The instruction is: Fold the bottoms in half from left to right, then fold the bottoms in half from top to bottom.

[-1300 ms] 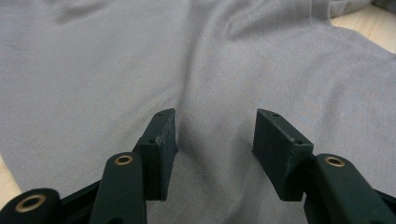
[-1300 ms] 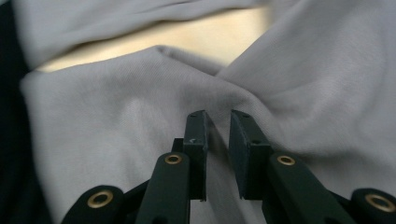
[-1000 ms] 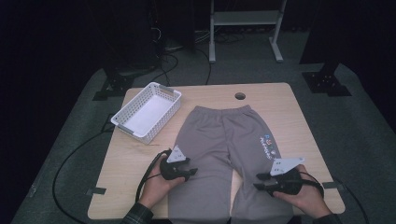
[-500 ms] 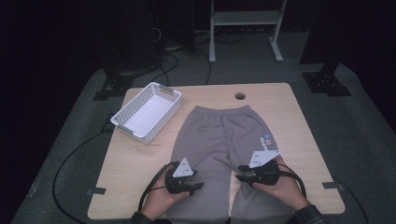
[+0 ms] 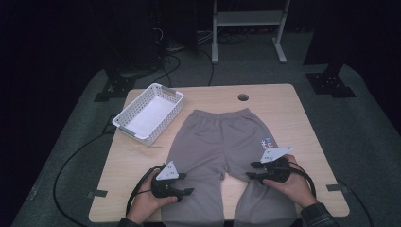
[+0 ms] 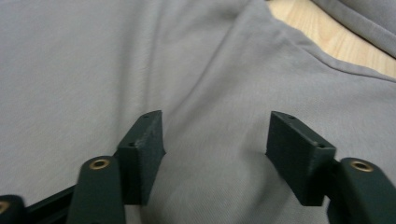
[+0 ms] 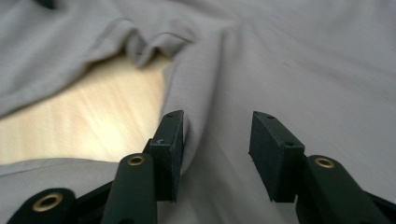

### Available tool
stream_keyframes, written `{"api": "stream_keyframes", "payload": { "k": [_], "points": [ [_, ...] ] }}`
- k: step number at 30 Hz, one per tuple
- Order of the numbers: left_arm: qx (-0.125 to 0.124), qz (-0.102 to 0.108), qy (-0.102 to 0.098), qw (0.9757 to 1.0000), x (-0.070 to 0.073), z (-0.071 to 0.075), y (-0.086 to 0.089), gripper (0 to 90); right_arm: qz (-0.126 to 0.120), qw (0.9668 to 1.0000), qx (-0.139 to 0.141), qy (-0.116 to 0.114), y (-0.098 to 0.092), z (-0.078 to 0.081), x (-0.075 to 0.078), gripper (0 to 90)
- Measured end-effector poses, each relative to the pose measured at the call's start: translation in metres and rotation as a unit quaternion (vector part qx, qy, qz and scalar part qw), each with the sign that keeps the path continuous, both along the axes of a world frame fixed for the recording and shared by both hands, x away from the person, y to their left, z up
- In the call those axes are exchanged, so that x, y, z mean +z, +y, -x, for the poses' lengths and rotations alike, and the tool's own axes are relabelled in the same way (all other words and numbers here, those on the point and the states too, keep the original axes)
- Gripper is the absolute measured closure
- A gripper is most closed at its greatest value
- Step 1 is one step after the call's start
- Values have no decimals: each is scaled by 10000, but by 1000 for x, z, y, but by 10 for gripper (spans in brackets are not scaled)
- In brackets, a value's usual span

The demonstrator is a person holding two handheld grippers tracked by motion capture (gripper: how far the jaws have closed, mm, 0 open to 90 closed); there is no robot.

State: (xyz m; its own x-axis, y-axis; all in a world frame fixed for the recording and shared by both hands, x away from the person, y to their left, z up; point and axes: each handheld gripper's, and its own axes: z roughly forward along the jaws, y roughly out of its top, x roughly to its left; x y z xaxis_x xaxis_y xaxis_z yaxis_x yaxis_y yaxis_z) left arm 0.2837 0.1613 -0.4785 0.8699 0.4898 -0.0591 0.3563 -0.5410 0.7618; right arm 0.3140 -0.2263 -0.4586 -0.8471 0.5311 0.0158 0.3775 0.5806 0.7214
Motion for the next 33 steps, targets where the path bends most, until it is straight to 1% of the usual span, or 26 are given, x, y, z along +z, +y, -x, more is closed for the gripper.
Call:
{"api": "stream_keyframes", "payload": {
  "k": [2, 3, 4, 6, 8, 9, 11, 12, 13, 14, 16, 18, 19, 24, 26, 28, 31, 33],
  "points": [
    [143, -31, -105, 9998, 4, 3, 1, 325, -22, 10000, -88, 40, -6, 0, -2, 513],
    [273, -78, -186, 9994, 7, 4, 3, 322, -28, 10000, -89, 29, -7, -1, -3, 507],
    [337, -69, -205, 9992, 8, 5, 5, 322, -79, 9999, -132, 77, -8, -1, -4, 497],
    [562, -79, -297, 9979, 10, 7, 13, 320, -161, 9997, -168, 65, -10, -1, -2, 481],
    [787, -148, -296, 9964, 10, 8, 23, 329, -268, 9994, -223, 30, -12, -2, 0, 467],
    [852, -153, -290, 9958, 9, 8, 26, 335, -270, 9993, -255, -20, -13, -2, 1, 460],
    [1026, -184, -277, 9942, 8, 9, 35, 336, -276, 9992, -282, -31, -15, -2, 1, 444],
    [1133, -206, -259, 9930, 8, 11, 40, 329, -263, 9992, -306, -43, -15, -2, 1, 437],
    [1211, -198, -270, 9921, 8, 11, 43, 327, -256, 9992, -320, -36, -16, -2, 1, 435],
    [1281, -233, -287, 9911, 8, 12, 46, 327, -257, 9992, -320, -39, -17, -2, 1, 435],
    [1382, -196, -221, 9900, 6, 13, 52, 314, -257, 9991, -341, -58, -17, -3, 1, 435],
    [1412, -210, -186, 9896, 4, 13, 54, 306, -255, 9989, -375, -68, -18, -3, 1, 436],
    [1436, -171, -137, 9894, 3, 12, 54, 302, -239, 9990, -378, -73, -18, -3, 1, 436],
    [1376, -29, 18, 9905, -2, 10, 51, 292, -208, 9989, -398, -102, -20, -3, 1, 438],
    [1377, -1, -47, 9905, -3, 9, 48, 287, -205, 9989, -414, -97, -21, -3, 1, 438],
    [1375, -43, -71, 9905, -3, 8, 46, 284, -201, 9988, -423, -109, -22, -3, 2, 439],
    [1322, -224, -240, 9907, -4, 9, 41, 297, -194, 9988, -429, -111, -21, -3, 2, 439],
    [1332, -217, -265, 9905, -3, 9, 39, 350, -185, 9988, -431, -117, -21, -3, 1, 439]
  ]
}}
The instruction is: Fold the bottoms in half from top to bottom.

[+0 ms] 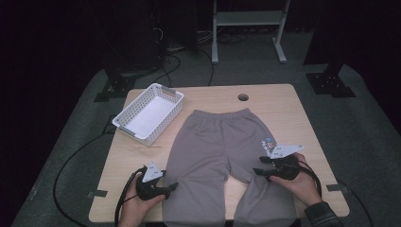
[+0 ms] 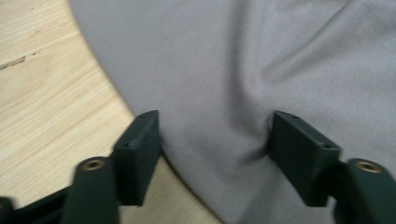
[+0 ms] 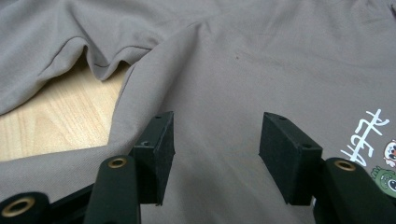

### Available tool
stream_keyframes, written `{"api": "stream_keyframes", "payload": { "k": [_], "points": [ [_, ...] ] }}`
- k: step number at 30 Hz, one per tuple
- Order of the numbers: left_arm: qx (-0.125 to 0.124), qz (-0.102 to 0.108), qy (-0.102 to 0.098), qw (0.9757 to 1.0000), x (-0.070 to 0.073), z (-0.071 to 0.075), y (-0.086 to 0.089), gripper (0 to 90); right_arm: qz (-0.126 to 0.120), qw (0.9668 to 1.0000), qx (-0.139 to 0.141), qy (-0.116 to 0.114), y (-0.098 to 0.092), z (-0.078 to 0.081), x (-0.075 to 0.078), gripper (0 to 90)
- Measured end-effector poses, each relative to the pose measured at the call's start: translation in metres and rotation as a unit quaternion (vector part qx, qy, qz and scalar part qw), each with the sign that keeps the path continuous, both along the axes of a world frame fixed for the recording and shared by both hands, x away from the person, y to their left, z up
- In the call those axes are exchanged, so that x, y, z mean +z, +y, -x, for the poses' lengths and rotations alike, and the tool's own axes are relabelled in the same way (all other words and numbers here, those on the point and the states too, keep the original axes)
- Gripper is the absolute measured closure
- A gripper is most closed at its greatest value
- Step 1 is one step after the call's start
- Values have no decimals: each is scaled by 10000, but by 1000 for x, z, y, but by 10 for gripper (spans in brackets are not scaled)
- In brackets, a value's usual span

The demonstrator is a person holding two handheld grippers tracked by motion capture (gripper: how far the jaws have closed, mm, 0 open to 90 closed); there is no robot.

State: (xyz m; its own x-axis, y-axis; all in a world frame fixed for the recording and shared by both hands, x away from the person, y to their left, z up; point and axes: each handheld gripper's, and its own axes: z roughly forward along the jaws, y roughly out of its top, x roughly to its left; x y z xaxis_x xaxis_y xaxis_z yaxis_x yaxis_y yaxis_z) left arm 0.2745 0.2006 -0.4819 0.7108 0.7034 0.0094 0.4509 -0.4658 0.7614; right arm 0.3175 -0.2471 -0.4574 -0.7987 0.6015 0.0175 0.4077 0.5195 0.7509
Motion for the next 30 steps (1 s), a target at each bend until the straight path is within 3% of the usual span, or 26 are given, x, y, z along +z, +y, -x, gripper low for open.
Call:
{"api": "stream_keyframes", "payload": {
  "k": [4, 7, 9, 11, 17, 21, 24, 25, 27, 30],
  "points": [
    [-27, 103, -31, 9999, 0, 0, -2, 639, 51, 10000, 8, 16, 2, 0, -1, 441],
    [-11, 283, 118, 9995, 0, -4, -2, 852, 54, 10000, -7, 6, 2, 0, -1, 442],
    [-1, 291, 208, 9994, 2, -6, -2, 869, 40, 10000, -33, -7, 2, 0, 0, 443],
    [-2, 430, 230, 9988, 7, -9, -3, 871, 12, 10000, -46, -7, 2, 0, 0, 443],
    [-266, 728, -196, 9968, 33, -14, -17, 858, 1, 10000, -41, 15, 4, -3, 3, 458],
    [-529, 935, -300, 9938, 46, -18, -38, 860, -94, 9999, -57, 19, 5, -4, 6, 470],
    [-732, 975, -342, 9920, 51, -20, -53, 862, -88, 9999, -91, -18, 5, -4, 8, 470],
    [-900, 989, -361, 9904, 52, -22, -69, 863, -95, 9999, -114, -16, 4, -4, 9, 470],
    [-1061, 976, -321, 9890, 52, -24, -84, 863, -108, 9998, -136, -31, 3, -4, 10, 470],
    [-1267, 793, -184, 9886, 44, -29, -110, 863, -108, 9996, -248, -75, 2, -5, 13, 478]
  ]
}}
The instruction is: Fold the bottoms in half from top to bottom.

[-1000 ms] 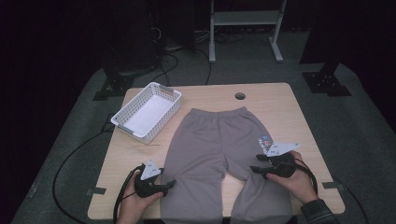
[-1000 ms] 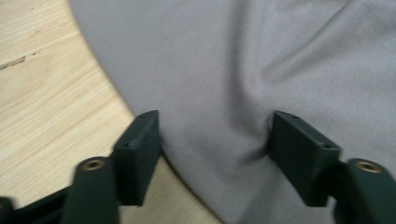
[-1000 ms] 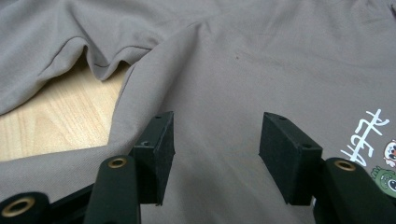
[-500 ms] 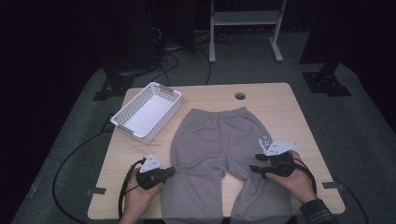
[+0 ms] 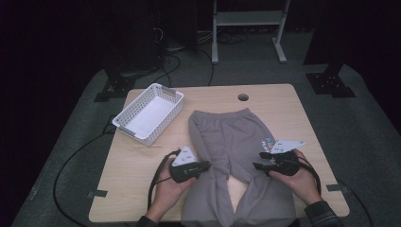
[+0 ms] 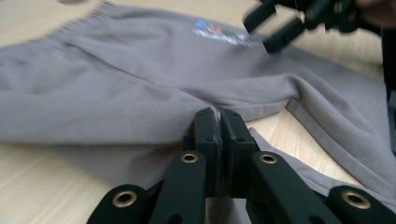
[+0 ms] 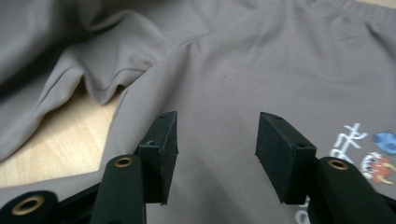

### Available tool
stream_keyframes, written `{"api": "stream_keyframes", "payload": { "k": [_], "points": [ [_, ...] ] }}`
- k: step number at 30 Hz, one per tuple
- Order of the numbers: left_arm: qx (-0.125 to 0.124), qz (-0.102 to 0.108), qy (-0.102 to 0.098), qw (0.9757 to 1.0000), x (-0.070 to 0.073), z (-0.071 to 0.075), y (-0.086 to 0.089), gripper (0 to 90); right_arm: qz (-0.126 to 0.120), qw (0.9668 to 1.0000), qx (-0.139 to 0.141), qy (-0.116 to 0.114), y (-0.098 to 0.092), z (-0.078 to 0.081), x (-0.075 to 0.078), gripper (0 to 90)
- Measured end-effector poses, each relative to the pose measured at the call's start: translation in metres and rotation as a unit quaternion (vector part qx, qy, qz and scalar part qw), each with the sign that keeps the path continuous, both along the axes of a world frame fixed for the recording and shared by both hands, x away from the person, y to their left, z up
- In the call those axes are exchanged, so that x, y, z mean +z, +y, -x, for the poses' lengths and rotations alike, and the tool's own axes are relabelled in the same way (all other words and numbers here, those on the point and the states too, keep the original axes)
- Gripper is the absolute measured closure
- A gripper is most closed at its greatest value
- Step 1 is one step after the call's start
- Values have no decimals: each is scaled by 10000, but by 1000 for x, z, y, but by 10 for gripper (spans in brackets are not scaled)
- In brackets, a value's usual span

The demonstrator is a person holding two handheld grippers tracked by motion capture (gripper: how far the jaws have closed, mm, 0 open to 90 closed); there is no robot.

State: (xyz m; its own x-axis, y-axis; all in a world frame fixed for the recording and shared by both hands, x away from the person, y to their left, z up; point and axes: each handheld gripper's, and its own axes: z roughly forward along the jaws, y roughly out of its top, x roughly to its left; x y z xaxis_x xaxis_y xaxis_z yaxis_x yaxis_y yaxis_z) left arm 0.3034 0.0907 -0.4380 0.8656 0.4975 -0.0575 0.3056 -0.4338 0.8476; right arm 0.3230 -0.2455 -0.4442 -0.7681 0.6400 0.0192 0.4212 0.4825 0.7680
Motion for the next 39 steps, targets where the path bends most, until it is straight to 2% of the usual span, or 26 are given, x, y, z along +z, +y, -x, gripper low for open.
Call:
{"api": "stream_keyframes", "payload": {
  "k": [5, 8, 11, 15, 20, 22, 26, 30, 33, 39],
  "points": [
    [-154, -349, 315, 9988, -20, -7, -22, 866, -32, 10000, -25, -62, 1, -5, 8, 480],
    [-191, -549, 444, 9973, -29, -8, -29, 865, -77, 10000, -28, -40, 5, -10, 14, 480],
    [-251, -731, 502, 9957, -37, -8, -32, 861, -103, 9999, 18, -111, 11, -17, 19, 481],
    [-229, -642, 523, 9963, -39, -7, -33, 858, -174, 9998, 50, -129, 23, -27, 28, 499],
    [-275, -716, 434, 9961, -40, -6, -31, 844, -174, 9995, 195, -163, 48, -43, 35, 549],
    [-233, -603, 452, 9969, -41, -4, -30, 845, -144, 9994, 289, -130, 61, -51, 36, 569],
    [-173, -483, 444, 9977, -44, -3, -28, 850, -99, 9985, 529, -105, 89, -69, 33, 600],
    [-154, -557, 337, 9978, -44, -1, -29, 850, -175, 9973, 706, -72, 115, -84, 29, 620],
    [-136, -489, 352, 9981, -44, -1, -28, 850, -200, 9964, 823, -55, 136, -95, 25, 642],
    [-159, -547, 310, 9979, -44, -1, -29, 850, -85, 9948, 1012, 110, 175, -117, 10, 635]
  ]
}}
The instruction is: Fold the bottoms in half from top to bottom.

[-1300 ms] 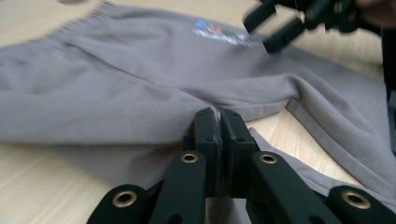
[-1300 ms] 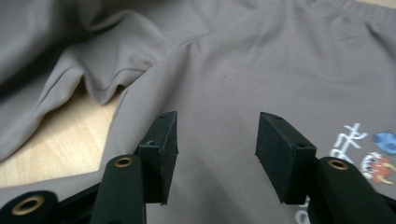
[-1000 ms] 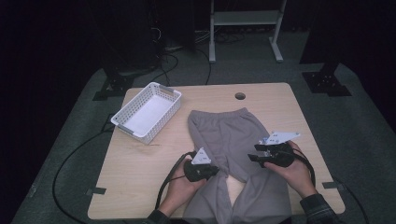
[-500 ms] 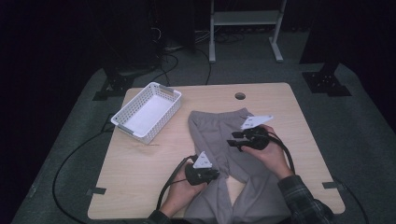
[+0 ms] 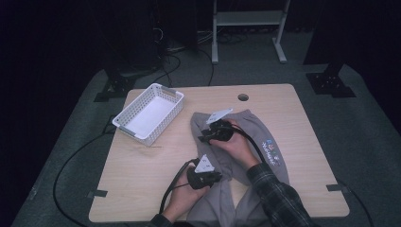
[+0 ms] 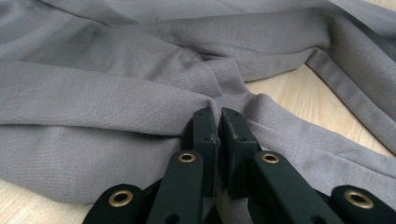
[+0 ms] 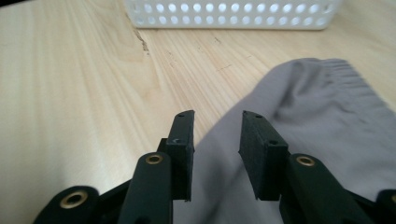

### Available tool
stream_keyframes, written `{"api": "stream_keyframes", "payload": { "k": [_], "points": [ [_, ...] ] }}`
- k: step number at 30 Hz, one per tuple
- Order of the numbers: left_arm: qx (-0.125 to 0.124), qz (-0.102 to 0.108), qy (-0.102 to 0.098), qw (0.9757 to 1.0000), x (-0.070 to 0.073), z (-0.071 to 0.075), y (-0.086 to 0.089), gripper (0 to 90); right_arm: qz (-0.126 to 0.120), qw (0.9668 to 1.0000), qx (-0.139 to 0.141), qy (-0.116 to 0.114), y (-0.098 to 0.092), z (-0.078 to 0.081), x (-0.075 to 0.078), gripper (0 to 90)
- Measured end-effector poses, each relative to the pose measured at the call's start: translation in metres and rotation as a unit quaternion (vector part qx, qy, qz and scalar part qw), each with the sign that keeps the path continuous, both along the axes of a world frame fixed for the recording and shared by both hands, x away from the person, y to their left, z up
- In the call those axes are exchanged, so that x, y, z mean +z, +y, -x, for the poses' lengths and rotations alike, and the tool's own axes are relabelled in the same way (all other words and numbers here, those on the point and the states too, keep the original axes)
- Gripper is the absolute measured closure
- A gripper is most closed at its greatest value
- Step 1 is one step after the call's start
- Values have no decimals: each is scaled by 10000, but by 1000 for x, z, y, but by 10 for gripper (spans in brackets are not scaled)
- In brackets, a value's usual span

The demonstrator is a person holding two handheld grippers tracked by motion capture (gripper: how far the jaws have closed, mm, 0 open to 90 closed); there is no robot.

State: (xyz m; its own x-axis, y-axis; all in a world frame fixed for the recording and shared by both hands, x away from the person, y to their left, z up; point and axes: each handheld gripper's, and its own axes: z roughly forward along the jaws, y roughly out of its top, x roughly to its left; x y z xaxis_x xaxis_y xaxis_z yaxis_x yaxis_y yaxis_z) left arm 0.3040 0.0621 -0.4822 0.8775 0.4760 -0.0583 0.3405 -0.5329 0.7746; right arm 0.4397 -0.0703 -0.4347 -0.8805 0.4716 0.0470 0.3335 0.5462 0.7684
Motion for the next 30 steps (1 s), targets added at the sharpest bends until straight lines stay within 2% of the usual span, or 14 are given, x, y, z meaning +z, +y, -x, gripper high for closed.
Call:
{"api": "stream_keyframes", "payload": {
  "k": [2, 9, 12, 13, 16, 18, 19, 21, 23, 25, 27, 30],
  "points": [
    [-8, -8, 18, 10000, 0, 0, 0, 849, 134, 9999, 19, 25, 13, -7, -9, 626],
    [5, 20, -17, 10000, 0, 1, -1, 849, 300, 9993, -147, 147, 30, -22, -26, 615],
    [-25, -13, -41, 10000, 0, 1, -1, 848, 538, 9982, -224, 139, 35, -25, -34, 623],
    [-31, -22, -53, 10000, 0, 1, -1, 848, 552, 9982, -216, 71, 35, -26, -36, 633],
    [-29, -27, -54, 10000, 0, 1, -1, 848, 538, 9979, -358, 0, 35, -26, -37, 753],
    [-30, -35, -60, 10000, 0, 2, -2, 848, 533, 9977, -409, 40, 34, -26, -36, 813],
    [-15, -11, -55, 10000, 0, 2, -2, 848, 505, 9977, -419, 161, 33, -26, -35, 837],
    [-8, -16, -52, 10000, 0, 2, -2, 848, 429, 9975, -505, 260, 31, -26, -32, 877],
    [-5, -26, -34, 10000, 0, 2, -2, 848, 195, 9976, -525, 399, 28, -27, -28, 882],
    [-22, -11, 48, 10000, 2, 2, -1, 850, 45, 9975, -581, 390, 26, -27, -22, 883],
    [-11, 152, 73, 9999, 7, 2, 3, 855, -214, 9973, -588, 375, 19, -27, -11, 883],
    [-69, 383, -51, 9992, 23, 4, 8, 872, -405, 9968, -622, 306, 8, -27, 4, 885]
  ]
}}
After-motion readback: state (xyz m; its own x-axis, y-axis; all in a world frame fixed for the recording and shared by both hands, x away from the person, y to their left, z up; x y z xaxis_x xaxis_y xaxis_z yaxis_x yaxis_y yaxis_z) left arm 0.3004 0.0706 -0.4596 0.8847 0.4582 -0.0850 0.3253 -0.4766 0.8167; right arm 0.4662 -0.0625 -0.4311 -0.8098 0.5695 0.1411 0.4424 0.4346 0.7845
